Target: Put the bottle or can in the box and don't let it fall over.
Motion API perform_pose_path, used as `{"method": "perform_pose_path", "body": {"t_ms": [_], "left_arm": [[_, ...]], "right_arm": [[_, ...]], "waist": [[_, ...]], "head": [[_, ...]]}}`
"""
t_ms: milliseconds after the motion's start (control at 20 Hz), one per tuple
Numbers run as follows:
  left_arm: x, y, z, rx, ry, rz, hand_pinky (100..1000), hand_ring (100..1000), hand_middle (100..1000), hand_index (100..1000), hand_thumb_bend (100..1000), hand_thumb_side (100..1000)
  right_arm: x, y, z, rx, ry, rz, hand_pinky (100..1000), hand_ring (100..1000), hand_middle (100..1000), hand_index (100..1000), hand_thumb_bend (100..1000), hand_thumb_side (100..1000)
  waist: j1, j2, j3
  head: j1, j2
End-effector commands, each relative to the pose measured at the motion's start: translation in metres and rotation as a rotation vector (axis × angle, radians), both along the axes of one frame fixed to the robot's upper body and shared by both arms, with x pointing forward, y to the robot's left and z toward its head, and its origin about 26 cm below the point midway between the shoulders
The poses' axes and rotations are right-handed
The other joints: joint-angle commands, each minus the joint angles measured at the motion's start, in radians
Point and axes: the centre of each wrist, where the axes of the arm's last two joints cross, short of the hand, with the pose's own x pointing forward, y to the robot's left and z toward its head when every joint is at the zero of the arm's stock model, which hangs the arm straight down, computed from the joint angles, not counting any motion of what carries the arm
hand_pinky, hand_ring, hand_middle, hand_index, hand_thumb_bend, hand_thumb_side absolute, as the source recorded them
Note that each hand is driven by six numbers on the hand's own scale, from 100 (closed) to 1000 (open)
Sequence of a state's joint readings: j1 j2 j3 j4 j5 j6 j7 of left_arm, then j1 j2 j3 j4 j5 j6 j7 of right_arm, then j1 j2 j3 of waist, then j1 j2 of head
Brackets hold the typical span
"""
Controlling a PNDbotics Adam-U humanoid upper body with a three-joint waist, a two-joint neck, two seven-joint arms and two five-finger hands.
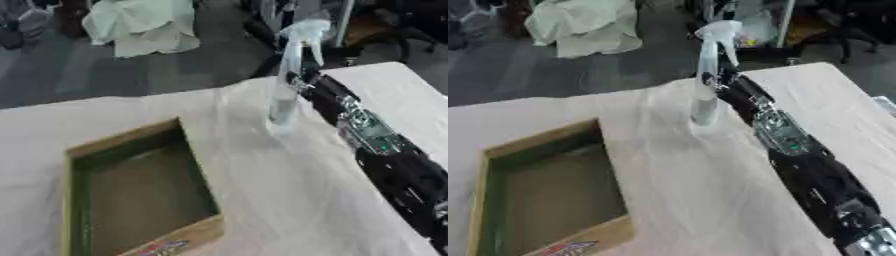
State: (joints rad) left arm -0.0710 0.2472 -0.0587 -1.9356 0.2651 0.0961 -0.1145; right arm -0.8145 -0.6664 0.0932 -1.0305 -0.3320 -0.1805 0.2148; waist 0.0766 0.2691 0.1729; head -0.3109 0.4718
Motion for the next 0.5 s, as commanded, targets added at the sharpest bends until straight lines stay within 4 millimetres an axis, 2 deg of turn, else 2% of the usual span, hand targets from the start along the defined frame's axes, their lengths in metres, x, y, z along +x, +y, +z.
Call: {"method": "perform_pose_path", "body": {"t_ms": [50,500], "left_arm": [[-0.0002,0.0001,0.0072,0.012,-0.027,-0.01,1000,875,1000,794,106,941],[0.0,-0.0001,0.0073,0.015,-0.027,-0.008,1000,874,1000,795,107,946]], "right_arm": [[-0.0031,-0.0059,0.0244,-0.019,-0.054,0.005,979,978,1000,980,100,558],[-0.0031,-0.0048,0.027,-0.028,-0.046,0.028,982,990,1000,992,100,561]], "waist": [[-0.006,-0.012,0.003],[-0.009,-0.001,0.008]], "head": [[-0.004,-0.017],[-0.003,-0.02]]}}
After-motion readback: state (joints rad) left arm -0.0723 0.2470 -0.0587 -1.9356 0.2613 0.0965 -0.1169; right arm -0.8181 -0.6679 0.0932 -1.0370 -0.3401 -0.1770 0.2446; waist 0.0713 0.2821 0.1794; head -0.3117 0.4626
